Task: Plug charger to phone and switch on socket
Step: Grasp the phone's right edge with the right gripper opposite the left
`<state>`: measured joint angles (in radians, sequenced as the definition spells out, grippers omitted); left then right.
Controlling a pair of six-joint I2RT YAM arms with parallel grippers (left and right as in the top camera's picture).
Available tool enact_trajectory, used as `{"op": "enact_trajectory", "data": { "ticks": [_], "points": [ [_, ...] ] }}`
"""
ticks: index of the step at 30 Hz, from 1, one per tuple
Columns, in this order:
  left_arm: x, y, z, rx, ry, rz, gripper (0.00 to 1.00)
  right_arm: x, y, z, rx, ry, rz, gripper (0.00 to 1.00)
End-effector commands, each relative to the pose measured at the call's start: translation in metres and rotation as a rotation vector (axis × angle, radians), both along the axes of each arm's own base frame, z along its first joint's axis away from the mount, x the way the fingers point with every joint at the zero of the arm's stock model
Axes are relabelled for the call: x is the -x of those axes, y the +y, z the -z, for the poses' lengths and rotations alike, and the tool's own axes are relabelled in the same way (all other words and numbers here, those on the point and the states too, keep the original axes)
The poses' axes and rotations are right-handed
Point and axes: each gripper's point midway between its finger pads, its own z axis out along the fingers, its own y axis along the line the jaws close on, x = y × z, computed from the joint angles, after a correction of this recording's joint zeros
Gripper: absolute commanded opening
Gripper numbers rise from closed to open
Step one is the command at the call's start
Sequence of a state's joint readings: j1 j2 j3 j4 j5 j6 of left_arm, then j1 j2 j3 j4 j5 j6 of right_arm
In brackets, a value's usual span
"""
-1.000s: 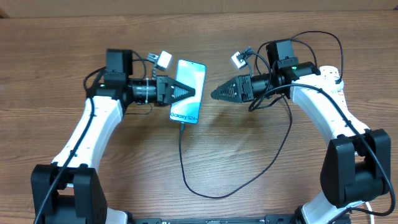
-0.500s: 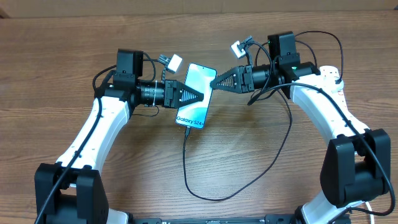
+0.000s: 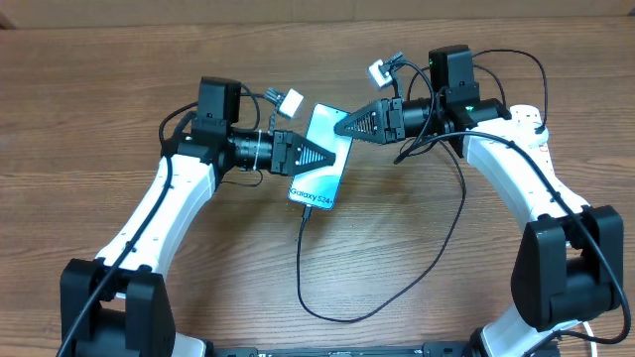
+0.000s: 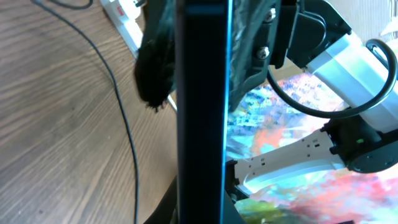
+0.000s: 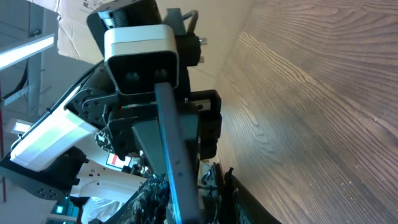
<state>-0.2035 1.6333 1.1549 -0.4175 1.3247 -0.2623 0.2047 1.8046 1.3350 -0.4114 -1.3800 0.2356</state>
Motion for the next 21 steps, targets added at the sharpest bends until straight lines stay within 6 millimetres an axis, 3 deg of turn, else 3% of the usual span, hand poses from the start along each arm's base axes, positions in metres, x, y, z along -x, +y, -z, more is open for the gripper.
{"op": "enact_trajectory", "data": {
  "ticks": [1, 5, 8, 10, 13, 21],
  "points": [
    [0.004, -0.002, -0.016, 0.042, -0.054, 0.031, 0.04, 0.003, 0.002, -0.006, -0.009, -0.008, -0.010, 0.30],
    [0.004, -0.002, -0.017, 0.043, -0.059, 0.031, 0.04, 0.005, 0.003, -0.006, -0.007, -0.002, -0.016, 0.29],
    [0.003, -0.002, -0.016, 0.040, -0.060, 0.030, 0.05, 0.005, 0.004, -0.006, -0.007, -0.002, -0.017, 0.20],
    [0.002, -0.002, -0.015, 0.030, -0.063, 0.021, 0.04, 0.005, 0.004, -0.006, -0.008, -0.005, -0.018, 0.19],
    [-0.003, -0.001, -0.010, -0.001, -0.073, -0.006, 0.04, 0.006, 0.006, -0.006, -0.008, -0.005, -0.023, 0.27],
    [-0.007, -0.003, -0.011, -0.002, -0.111, -0.011, 0.04, 0.007, 0.007, -0.006, -0.007, -0.005, -0.025, 0.28]
  ]
}}
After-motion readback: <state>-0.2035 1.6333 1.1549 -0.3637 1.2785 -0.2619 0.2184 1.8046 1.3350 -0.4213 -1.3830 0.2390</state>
